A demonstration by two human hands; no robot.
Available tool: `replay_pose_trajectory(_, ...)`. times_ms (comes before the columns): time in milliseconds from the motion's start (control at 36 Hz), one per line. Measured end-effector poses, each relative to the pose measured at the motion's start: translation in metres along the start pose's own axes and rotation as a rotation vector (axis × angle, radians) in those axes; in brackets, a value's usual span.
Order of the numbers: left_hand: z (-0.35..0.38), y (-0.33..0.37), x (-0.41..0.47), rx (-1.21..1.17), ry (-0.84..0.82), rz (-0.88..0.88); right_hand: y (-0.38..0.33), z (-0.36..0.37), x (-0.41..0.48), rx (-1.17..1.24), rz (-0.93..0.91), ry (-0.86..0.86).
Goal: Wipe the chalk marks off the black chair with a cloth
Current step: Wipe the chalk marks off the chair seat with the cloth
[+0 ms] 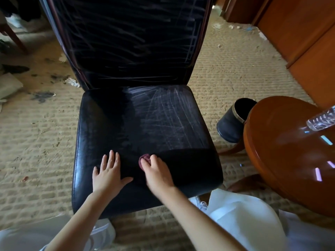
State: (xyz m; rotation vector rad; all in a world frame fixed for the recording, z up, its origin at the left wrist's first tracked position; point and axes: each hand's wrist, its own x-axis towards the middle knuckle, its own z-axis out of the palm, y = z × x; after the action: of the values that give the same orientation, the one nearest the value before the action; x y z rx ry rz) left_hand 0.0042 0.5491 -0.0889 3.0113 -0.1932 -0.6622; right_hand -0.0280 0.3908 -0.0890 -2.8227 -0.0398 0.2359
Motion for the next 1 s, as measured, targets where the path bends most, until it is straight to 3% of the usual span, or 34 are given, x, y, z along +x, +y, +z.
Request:
replay_pose_trajectory(83,0.000,0.000,-0.001,0.007,0.009,0.005,0.051,-0.015,-0.008,-0.023,-0.001,0.021)
replay_pose_trajectory(167,0.000,0.000,-0.002,0.005,0.011,0.004,0.111,-0.039,-0.013,-0.017,0.261,0.182)
replay_pose_trajectory(278,-0.002,0.001,-0.002,0.013,0.022,0.002,0.179,-0.062,-0.013,-0.002,0.530,0.229)
replay_pose_trajectory(389,-0.002,0.001,-0.003,0.030,0.023,0.003,0.181,-0.042,-0.001,0.026,0.575,0.167)
replay_pose_trajectory(472,0.001,0.001,-0.002,0.026,0.035,-0.005,0.154,-0.032,0.005,-0.004,0.634,0.237)
replay_pose_trajectory(583,0.003,0.001,-0.002,0.004,0.038,-0.011,0.086,-0.018,0.010,-0.075,0.493,0.094)
replay_pose_trajectory(750,0.004,-0.001,0.000,-0.038,0.055,-0.011,-0.032,0.006,0.017,0.036,0.104,-0.114)
replay_pose_trajectory(806,0.004,-0.002,0.000,-0.047,0.062,-0.009,-0.031,0.013,0.015,0.007,0.060,-0.148)
replay_pose_trajectory(861,0.003,-0.003,-0.001,-0.044,0.056,-0.006,-0.016,0.013,0.011,-0.027,-0.010,0.037)
replay_pose_trajectory(1000,-0.006,-0.005,0.005,-0.072,0.052,0.009,0.042,-0.002,0.004,-0.092,-0.109,0.062)
